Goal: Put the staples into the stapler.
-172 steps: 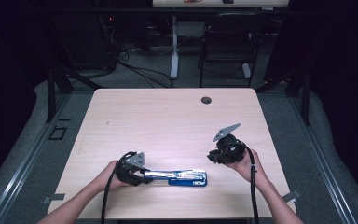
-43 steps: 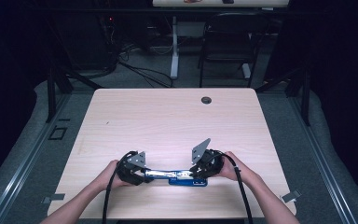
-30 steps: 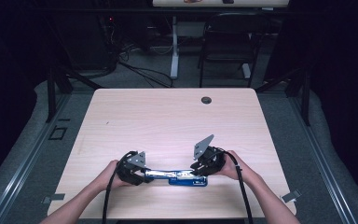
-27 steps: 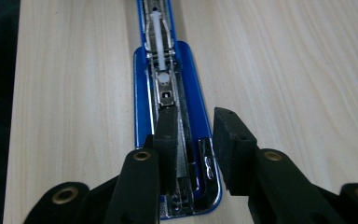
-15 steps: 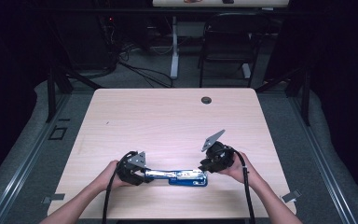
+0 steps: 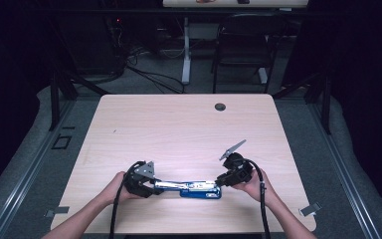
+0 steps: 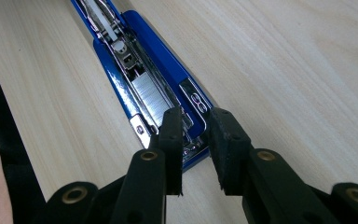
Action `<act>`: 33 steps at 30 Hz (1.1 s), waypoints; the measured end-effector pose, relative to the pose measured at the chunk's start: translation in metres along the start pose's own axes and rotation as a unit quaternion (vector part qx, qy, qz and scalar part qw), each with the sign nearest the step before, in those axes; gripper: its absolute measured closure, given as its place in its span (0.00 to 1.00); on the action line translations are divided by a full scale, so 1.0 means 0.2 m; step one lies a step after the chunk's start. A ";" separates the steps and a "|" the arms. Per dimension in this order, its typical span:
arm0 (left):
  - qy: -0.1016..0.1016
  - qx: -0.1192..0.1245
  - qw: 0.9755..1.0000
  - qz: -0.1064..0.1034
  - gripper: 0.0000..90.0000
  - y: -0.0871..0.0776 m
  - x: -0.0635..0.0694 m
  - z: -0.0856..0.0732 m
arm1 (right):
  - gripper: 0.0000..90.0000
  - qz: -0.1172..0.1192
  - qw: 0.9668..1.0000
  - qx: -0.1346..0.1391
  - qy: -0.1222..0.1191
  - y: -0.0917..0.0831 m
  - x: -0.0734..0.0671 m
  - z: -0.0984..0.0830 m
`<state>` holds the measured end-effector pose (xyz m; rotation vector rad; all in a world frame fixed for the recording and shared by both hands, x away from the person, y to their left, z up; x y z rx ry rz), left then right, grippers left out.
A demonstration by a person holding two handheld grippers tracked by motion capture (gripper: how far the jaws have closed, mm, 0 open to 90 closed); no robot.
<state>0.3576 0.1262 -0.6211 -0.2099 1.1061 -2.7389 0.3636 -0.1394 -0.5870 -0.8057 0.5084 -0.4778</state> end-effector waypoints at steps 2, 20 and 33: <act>0.005 0.003 1.000 0.002 0.70 -0.01 0.00 0.01 | 0.88 -0.001 1.000 -0.004 -0.008 0.01 -0.01 0.00; 0.045 -0.001 0.999 0.010 0.70 -0.06 0.02 0.07 | 0.85 -0.015 0.996 0.040 -0.082 0.05 -0.12 0.13; 0.045 0.000 0.999 0.012 0.70 -0.07 0.02 0.09 | 0.95 -0.012 0.991 0.063 -0.114 0.14 -0.22 0.22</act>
Point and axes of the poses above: each handheld gripper's, and its own axes: y roughly forward along the jaws, z roughly out of its top, x roughly to its right, the point moved 7 cm from there along y, roughly forward along the jaws, and after that the axes turned 9 degrees about x, right-handed, at the moved point
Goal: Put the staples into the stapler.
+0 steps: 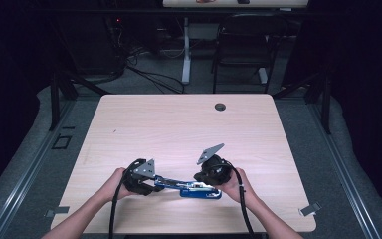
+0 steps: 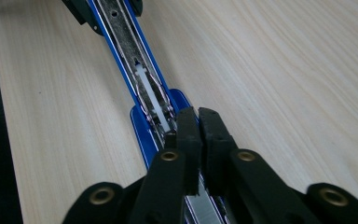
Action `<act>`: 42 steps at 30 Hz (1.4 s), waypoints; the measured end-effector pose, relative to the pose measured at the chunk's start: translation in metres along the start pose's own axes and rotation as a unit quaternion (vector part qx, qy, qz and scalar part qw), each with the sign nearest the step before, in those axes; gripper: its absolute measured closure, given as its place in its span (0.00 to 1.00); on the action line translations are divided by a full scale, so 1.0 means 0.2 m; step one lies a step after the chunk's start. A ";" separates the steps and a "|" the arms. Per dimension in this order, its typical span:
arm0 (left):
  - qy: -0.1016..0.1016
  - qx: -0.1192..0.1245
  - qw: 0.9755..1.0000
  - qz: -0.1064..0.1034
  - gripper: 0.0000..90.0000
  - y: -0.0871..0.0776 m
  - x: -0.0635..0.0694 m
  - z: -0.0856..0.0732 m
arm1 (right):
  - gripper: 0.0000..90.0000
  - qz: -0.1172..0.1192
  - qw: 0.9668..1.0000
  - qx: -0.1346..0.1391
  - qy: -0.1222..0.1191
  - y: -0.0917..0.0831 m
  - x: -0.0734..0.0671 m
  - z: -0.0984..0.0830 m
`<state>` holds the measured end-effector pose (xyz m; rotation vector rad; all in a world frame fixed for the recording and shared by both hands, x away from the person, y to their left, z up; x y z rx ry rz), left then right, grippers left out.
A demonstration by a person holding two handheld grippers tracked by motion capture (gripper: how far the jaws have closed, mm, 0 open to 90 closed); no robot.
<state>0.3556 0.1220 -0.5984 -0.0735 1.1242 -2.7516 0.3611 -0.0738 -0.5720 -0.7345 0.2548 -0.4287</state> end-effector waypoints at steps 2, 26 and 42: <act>0.000 0.000 1.000 0.000 0.70 0.00 0.00 0.00 | 0.93 0.001 1.000 0.007 -0.002 0.02 -0.01 0.01; -0.007 0.028 1.000 0.007 0.75 0.01 0.00 0.06 | 0.94 0.023 0.997 0.052 -0.051 0.19 -0.16 0.16; -0.025 0.059 0.998 0.021 0.81 0.05 0.02 0.12 | 0.98 0.022 0.996 0.058 -0.064 0.12 -0.16 0.17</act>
Point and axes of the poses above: each handheld gripper's, and its own axes: y roughly forward along the jaws, z roughly out of its top, x roughly to its right, the point moved 7 cm from there along y, roughly forward along the jaws, and after that the axes turned 9 degrees about x, right-handed, at the moved point
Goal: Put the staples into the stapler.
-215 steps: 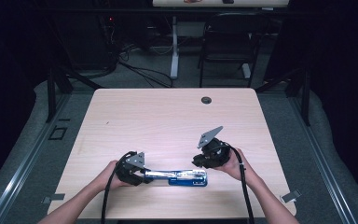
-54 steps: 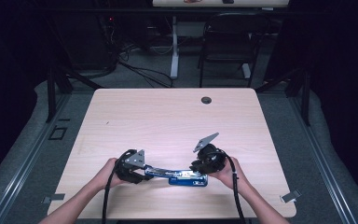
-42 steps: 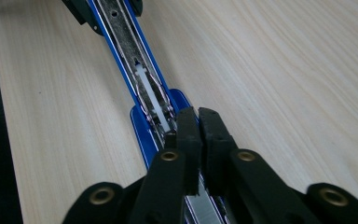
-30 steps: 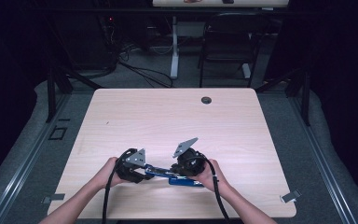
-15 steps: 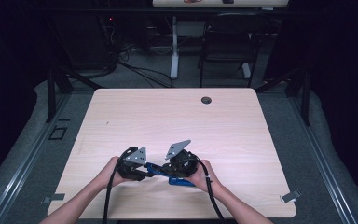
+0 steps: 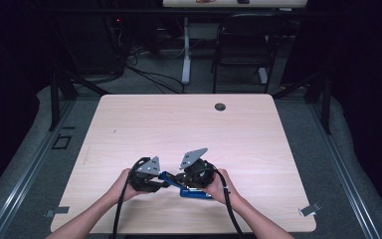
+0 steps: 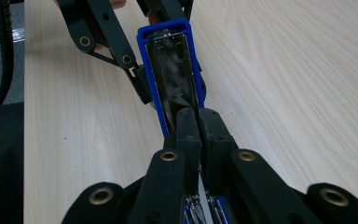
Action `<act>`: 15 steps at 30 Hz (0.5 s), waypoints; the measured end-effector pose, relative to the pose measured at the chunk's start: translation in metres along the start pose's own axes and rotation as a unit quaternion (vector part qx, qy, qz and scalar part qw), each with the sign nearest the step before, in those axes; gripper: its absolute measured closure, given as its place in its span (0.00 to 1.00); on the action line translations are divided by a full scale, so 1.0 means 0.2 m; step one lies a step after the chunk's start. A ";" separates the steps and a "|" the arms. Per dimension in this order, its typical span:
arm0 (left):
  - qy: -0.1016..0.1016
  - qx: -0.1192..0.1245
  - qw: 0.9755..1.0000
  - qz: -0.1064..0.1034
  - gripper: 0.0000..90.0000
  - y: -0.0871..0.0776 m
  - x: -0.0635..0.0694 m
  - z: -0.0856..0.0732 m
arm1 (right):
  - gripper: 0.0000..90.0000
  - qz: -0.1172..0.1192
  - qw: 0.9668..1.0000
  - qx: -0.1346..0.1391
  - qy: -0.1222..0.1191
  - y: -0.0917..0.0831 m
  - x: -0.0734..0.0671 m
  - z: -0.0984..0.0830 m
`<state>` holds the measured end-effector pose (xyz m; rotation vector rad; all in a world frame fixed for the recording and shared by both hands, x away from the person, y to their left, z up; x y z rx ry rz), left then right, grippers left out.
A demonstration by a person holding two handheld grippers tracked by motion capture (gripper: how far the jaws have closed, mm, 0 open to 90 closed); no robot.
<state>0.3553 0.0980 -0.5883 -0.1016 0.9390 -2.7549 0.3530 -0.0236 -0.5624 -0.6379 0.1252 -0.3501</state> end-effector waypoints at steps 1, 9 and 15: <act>-0.002 0.002 1.000 0.000 0.81 0.00 0.00 0.00 | 0.98 0.000 1.000 0.000 -0.001 0.00 0.00 0.00; -0.019 0.015 1.000 -0.010 0.61 -0.02 0.01 0.01 | 0.98 0.000 1.000 0.004 0.001 -0.02 0.00 0.00; -0.033 0.059 0.998 -0.013 0.55 -0.06 0.01 0.06 | 0.98 -0.001 1.000 0.004 0.002 -0.03 0.00 0.00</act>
Point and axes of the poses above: each handheld gripper's, and its own axes: y roughly forward along the jaws, z roughly out of its top, x roughly to its right, the point moved 7 cm from there along y, roughly forward along the jaws, and after that the axes turned 9 degrees about x, right-handed, at the moved point
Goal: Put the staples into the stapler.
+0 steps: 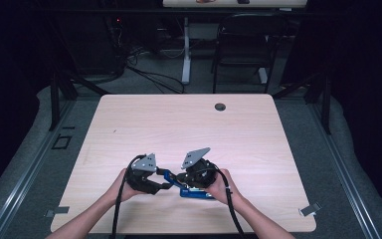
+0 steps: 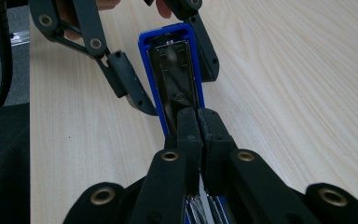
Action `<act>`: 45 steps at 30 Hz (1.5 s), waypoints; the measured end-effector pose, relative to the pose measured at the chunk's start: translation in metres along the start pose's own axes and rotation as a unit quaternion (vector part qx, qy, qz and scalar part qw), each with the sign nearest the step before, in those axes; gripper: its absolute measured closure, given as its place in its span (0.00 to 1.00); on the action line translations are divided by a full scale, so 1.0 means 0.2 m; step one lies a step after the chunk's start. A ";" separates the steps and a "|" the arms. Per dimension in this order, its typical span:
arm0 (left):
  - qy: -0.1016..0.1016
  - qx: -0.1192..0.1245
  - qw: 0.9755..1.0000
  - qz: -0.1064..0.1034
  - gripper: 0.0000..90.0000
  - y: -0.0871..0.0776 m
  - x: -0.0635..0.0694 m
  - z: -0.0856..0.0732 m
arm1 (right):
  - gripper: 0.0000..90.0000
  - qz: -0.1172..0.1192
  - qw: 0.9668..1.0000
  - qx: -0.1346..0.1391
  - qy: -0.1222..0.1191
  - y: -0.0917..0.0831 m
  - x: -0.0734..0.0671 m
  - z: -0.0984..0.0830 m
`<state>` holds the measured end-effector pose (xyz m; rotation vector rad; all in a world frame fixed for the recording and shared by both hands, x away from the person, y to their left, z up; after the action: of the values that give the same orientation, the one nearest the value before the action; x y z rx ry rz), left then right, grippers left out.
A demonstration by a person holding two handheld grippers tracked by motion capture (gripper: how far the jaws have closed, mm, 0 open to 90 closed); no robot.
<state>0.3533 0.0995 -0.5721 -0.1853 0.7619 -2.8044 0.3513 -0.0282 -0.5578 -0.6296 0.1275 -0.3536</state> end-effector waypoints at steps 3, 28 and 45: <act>0.006 0.011 1.000 0.000 0.56 0.00 0.01 0.02 | 0.98 0.001 1.000 0.003 0.001 0.00 0.00 0.00; 0.028 0.047 0.998 -0.020 0.71 0.03 0.06 0.09 | 0.99 0.003 0.999 0.024 -0.023 -0.12 -0.03 0.06; 0.029 0.060 0.998 -0.014 0.70 0.07 0.07 0.12 | 1.00 -0.004 0.999 0.032 -0.014 -0.16 0.00 0.05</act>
<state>0.3478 0.0720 -0.5577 -0.0949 0.6054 -2.8827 0.3446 -0.0455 -0.5307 -0.5722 0.0875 -0.3543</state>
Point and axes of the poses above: each handheld gripper's, and its own axes: y roughly forward along the jaws, z roughly out of its top, x roughly to its right, the point moved 7 cm from there along y, roughly forward along the jaws, and after that the axes turned 9 degrees about x, right-handed, at the moved point
